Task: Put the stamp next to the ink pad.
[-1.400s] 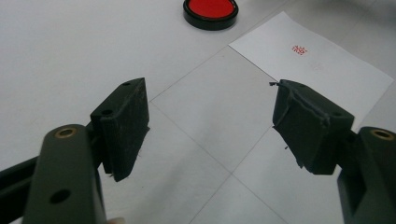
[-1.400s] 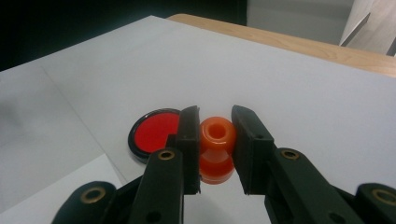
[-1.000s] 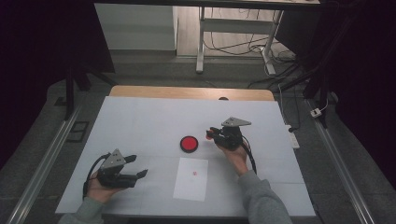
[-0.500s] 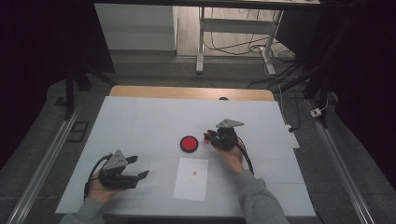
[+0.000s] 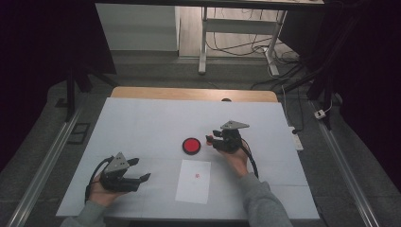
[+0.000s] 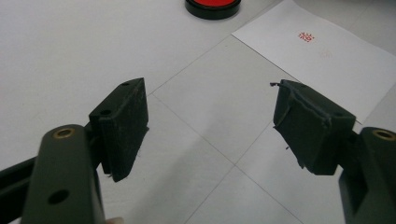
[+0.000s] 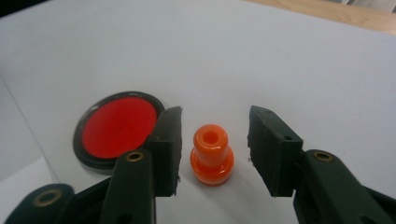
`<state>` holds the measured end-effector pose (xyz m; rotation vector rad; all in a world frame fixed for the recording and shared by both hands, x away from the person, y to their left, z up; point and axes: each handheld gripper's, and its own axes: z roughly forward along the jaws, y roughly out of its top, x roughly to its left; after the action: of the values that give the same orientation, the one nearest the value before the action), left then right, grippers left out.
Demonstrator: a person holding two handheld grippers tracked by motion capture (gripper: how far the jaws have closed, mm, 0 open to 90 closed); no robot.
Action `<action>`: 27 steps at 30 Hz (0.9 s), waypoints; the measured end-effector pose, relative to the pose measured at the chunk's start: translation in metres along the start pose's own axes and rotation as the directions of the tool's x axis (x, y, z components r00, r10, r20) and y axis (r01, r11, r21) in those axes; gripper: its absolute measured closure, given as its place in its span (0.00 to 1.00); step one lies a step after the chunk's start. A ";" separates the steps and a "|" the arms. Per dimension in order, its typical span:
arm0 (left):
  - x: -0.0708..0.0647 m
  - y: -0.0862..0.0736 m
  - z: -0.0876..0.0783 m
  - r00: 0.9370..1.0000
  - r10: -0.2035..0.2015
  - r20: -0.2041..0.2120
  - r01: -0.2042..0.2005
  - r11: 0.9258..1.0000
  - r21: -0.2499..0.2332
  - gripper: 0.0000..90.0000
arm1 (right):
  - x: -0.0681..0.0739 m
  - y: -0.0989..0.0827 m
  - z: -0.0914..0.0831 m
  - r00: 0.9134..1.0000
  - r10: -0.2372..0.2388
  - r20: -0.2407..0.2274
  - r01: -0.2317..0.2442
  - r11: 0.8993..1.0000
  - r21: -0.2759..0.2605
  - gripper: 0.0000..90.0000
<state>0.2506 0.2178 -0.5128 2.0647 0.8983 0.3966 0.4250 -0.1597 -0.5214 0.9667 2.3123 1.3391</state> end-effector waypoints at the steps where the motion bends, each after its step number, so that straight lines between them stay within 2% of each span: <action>1: 0.000 0.000 0.000 1.000 -0.001 0.003 0.001 1.000 0.000 0.29 | 0.001 0.001 -0.003 1.000 -0.001 -0.001 0.001 1.000 -0.007 0.59; 8: 0.000 -0.001 -0.002 1.000 -0.005 -0.005 0.005 1.000 -0.004 0.29 | 0.004 0.003 -0.027 1.000 -0.013 -0.023 0.013 1.000 -0.016 0.54; 13: 0.001 -0.001 -0.003 1.000 -0.008 -0.010 0.008 1.000 -0.005 0.29 | 0.008 0.000 -0.055 0.999 -0.043 -0.030 0.042 0.999 -0.026 0.52; 19: 0.002 -0.002 -0.004 1.000 -0.013 -0.014 0.013 1.000 -0.005 0.29 | 0.008 -0.018 -0.094 0.999 -0.044 -0.026 0.043 0.998 -0.037 0.51; 27: 0.002 -0.002 -0.003 1.000 -0.013 -0.014 0.013 1.000 -0.003 0.29 | 0.001 -0.050 -0.146 0.999 -0.024 0.025 0.025 0.998 -0.053 0.51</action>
<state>0.2493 0.2214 -0.5127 2.0550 0.9191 0.4054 0.3236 -0.2707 -0.4875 0.9305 2.2515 1.3638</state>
